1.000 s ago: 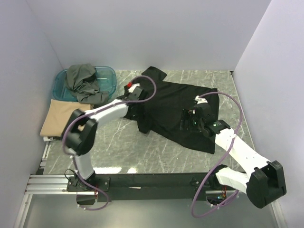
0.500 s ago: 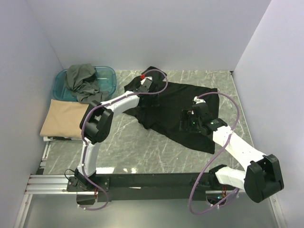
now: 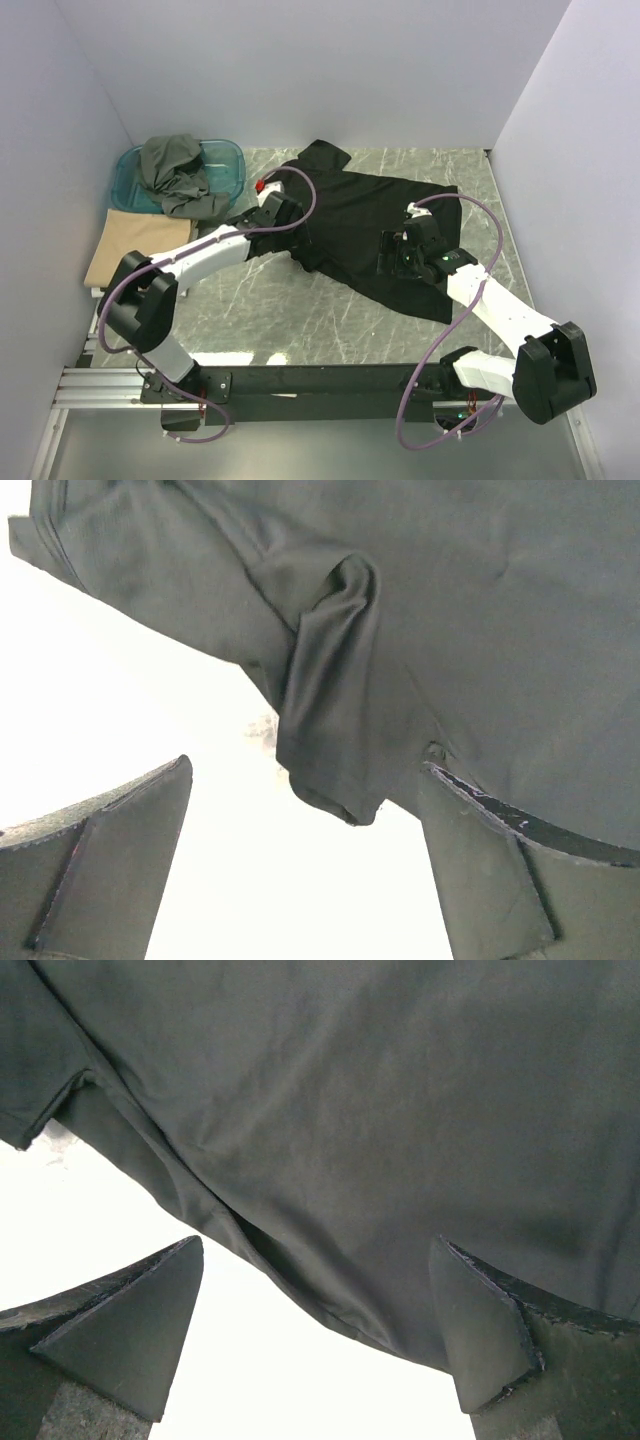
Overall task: Fold and stack the t-shirts
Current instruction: Flatten the tshirt out
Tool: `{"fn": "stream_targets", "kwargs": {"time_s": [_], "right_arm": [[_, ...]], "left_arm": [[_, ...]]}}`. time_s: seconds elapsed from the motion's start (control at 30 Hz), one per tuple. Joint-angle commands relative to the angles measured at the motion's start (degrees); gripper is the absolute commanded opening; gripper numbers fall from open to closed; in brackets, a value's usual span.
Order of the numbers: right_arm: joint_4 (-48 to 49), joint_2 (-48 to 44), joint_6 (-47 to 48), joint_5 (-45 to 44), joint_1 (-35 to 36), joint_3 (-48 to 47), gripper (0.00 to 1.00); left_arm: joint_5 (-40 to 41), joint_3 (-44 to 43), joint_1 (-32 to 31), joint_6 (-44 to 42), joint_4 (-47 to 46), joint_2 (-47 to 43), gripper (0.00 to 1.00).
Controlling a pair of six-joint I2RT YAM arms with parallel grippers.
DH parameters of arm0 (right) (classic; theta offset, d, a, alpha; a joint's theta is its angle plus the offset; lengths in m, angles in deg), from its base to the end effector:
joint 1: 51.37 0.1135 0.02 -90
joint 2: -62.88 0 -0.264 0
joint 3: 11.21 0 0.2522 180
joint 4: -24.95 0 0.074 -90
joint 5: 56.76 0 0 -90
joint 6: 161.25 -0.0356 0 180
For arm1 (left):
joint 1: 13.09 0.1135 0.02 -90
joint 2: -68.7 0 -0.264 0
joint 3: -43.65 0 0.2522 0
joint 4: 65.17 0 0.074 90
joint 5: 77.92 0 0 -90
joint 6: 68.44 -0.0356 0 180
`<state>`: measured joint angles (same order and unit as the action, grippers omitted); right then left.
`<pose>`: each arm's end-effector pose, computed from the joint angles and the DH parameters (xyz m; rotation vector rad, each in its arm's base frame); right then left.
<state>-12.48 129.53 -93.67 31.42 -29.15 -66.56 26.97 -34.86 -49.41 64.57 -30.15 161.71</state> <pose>0.2179 0.0878 0.2241 0.0189 2.4454 0.3138 0.2861 -0.1990 0.2315 -0.2576 2.4086 -0.3261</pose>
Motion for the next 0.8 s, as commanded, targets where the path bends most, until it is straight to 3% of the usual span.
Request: {"fn": "stream_targets", "kwargs": {"time_s": [0.0,0.27,0.37,0.4,0.53,0.77], "right_arm": [[2.0,0.3,0.4,0.6,-0.3,-0.1,1.0],[1.8,-0.5,0.4,0.3,-0.4,0.5,1.0],[1.8,-0.6,0.4,0.1,-0.3,0.6,1.0],[1.8,-0.6,0.4,-0.1,-0.4,0.6,1.0],[1.7,-0.4,0.4,0.2,-0.4,0.5,1.0],[1.4,0.8,0.6,0.8,-0.5,0.4,1.0]], "left_arm": [[-3.1,3.5,-0.2,5.2,-6.0,-0.6,0.98],[-7.7,0.7,-0.2,6.0,-7.5,6.4,0.75],[-7.8,-0.7,-0.2,5.8,-6.4,7.4,0.52],[-7.6,-0.9,-0.2,6.0,-5.7,7.5,0.37],[-5.7,-1.9,-0.2,6.7,-1.2,7.5,0.01],[-2.7,-2.0,-0.5,8.2,10.4,4.0,0.01]]}}
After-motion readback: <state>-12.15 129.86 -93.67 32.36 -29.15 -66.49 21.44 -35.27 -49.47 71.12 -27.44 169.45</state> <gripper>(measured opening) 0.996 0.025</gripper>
